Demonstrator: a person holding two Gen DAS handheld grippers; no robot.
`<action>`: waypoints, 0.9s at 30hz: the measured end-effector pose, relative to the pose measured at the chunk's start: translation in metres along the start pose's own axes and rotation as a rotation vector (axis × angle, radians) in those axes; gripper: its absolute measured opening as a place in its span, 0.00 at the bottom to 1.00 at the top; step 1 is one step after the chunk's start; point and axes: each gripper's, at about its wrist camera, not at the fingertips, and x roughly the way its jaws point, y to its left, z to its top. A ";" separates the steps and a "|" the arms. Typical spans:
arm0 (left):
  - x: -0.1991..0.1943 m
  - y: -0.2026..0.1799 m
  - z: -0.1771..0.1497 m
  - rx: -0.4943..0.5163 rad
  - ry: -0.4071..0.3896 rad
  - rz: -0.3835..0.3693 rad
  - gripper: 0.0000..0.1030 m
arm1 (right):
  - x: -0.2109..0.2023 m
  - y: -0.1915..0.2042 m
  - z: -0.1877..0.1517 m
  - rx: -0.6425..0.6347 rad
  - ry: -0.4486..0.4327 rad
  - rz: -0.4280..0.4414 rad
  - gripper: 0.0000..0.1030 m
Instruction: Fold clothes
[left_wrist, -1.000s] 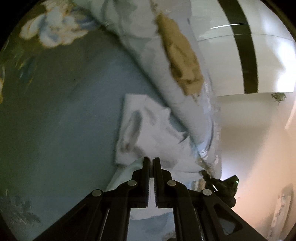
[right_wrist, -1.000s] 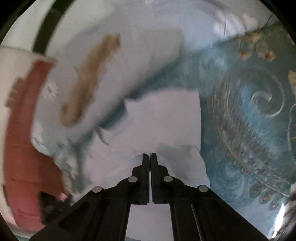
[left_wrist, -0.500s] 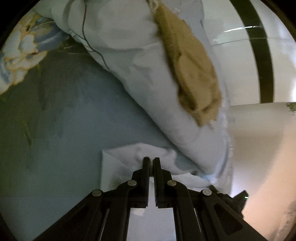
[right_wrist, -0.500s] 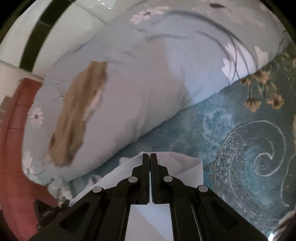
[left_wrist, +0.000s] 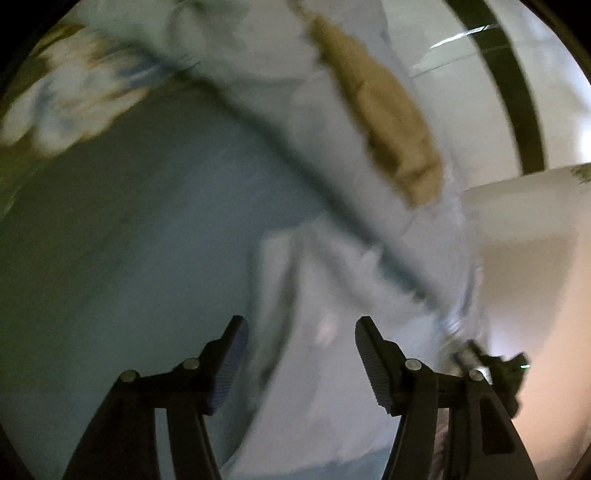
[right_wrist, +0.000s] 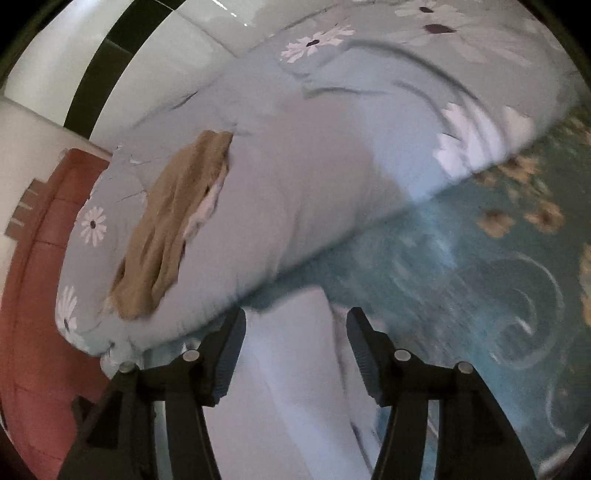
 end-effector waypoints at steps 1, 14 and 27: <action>-0.002 0.005 -0.015 -0.005 0.009 0.017 0.63 | -0.006 -0.007 -0.013 0.001 0.018 -0.010 0.57; 0.003 0.028 -0.113 -0.267 0.039 -0.045 0.63 | -0.031 -0.088 -0.150 0.345 0.127 0.045 0.57; 0.011 0.032 -0.129 -0.426 -0.131 -0.090 0.29 | -0.005 -0.073 -0.165 0.490 -0.017 0.161 0.46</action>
